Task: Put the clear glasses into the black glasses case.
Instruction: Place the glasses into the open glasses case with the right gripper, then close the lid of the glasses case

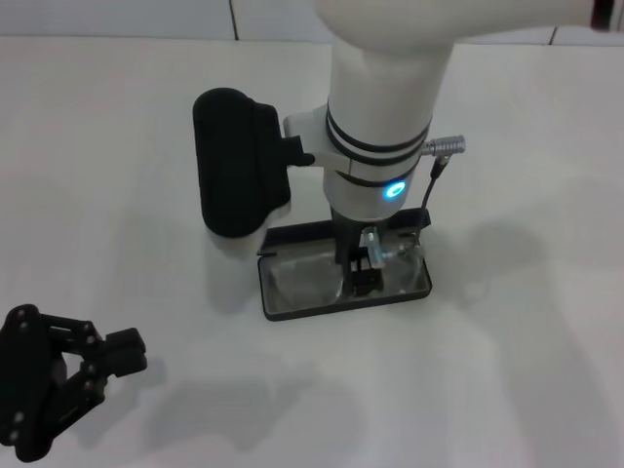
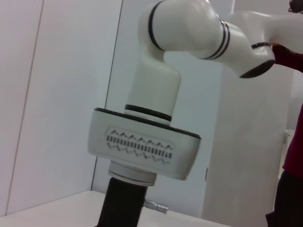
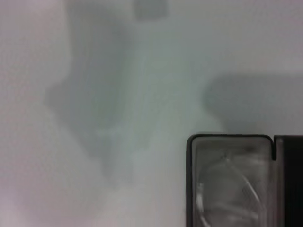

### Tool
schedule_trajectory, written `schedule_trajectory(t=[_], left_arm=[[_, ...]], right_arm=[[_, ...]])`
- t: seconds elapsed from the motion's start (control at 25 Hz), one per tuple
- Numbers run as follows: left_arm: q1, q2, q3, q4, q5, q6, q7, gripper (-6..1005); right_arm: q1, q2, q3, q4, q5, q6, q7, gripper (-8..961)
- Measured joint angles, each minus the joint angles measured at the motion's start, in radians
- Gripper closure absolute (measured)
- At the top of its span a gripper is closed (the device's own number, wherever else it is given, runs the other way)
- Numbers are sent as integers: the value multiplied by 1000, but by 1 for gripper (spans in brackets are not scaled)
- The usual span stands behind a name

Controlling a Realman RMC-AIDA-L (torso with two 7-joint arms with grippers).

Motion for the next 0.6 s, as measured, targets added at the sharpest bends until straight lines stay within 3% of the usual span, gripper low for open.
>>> schedule_trajectory(t=[0.24,0.6], left_arm=[[1,-1,-1,0,-3,2,-2,920],[-4,-2,-1,0,-15,4,-10,918]], right_arm=[[-86,0,15,-149,-142,-32,52,657],[-315,0,160,-416,-258,-124,52,657]])
